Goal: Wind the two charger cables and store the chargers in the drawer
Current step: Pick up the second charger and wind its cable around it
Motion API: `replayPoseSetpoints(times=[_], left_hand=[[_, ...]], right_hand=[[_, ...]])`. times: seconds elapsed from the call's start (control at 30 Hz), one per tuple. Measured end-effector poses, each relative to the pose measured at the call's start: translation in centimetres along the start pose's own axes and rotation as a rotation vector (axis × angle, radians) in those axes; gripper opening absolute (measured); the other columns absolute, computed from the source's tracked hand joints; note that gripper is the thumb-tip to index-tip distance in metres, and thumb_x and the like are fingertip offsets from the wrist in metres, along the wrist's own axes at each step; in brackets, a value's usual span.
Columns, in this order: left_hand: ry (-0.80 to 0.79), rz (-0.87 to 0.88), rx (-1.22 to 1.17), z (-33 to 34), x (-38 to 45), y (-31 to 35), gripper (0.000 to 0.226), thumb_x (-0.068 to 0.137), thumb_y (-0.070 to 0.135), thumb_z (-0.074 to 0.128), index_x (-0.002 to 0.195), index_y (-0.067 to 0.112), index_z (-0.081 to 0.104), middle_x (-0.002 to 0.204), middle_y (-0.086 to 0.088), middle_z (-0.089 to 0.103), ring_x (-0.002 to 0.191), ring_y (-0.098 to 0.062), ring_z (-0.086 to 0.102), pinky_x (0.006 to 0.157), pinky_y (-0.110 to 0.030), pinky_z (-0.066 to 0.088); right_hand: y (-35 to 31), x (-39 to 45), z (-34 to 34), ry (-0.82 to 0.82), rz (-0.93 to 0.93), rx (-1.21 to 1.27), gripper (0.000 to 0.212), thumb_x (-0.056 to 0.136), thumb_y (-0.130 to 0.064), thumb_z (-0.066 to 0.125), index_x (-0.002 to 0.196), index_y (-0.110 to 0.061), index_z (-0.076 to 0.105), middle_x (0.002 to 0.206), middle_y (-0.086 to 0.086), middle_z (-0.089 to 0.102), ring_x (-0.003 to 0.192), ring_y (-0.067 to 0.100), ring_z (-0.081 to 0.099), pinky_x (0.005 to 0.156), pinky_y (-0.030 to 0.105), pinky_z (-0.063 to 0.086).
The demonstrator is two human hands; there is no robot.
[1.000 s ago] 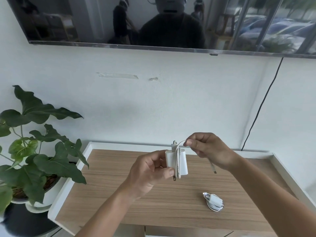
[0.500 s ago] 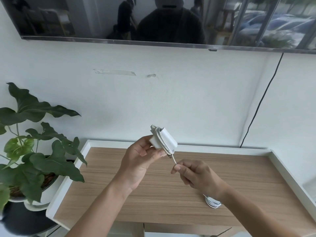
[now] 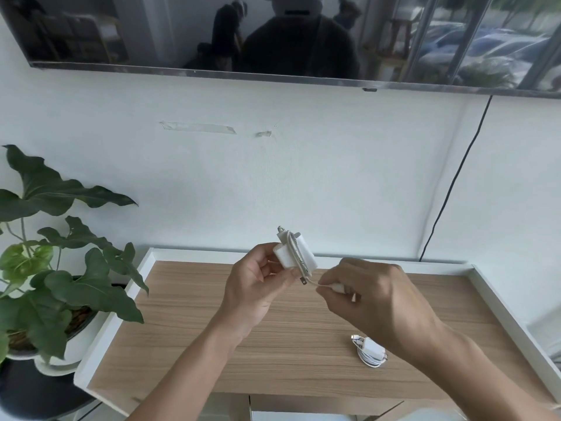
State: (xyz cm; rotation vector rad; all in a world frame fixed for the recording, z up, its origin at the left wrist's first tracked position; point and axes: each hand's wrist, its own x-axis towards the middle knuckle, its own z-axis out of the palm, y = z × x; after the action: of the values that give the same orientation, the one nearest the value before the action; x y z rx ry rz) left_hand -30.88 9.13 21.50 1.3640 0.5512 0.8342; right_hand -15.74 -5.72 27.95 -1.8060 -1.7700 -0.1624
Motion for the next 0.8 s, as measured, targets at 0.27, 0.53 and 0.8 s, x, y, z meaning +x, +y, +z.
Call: replayPoseSetpoints(times=[0.27,0.53,0.8], left_hand=[[0.056,0.011,0.099,0.5,-0.9,0.2,0.052,0.065,0.036,0.088,0.11,0.02,0.067,0.083,-0.01,0.078,0.077,-0.013,0.07,0.074,-0.042,0.058],[0.058,0.061,0.113,0.2,-0.8,0.6,0.037,0.074,0.023,0.087,0.101,0.011,0.066,0.09,0.0,0.078,0.078,-0.014,0.066,0.074,-0.036,0.057],[0.042,0.115,0.095,0.7,-0.9,1.0,0.034,0.07,0.03,0.086,0.098,0.022,0.069,0.091,-0.006,0.078,0.078,-0.02,0.068,0.075,-0.049,0.057]], right_hand=[[-0.5,0.7,0.7,-0.004,0.429,0.632,0.004,0.087,-0.025,0.079,0.087,-0.022,0.076,0.083,-0.004,0.076,0.072,0.016,0.067,0.065,0.025,0.052],[-0.6,0.8,1.9,0.061,0.433,0.765,0.014,0.095,-0.021,0.066,0.101,-0.022,0.079,0.086,0.001,0.079,0.081,0.019,0.073,0.08,0.027,0.06],[-0.9,0.9,1.9,0.068,0.331,0.597,0.021,0.104,-0.021,0.055,0.09,-0.021,0.071,0.078,0.003,0.059,0.075,0.02,0.057,0.075,0.031,0.05]])
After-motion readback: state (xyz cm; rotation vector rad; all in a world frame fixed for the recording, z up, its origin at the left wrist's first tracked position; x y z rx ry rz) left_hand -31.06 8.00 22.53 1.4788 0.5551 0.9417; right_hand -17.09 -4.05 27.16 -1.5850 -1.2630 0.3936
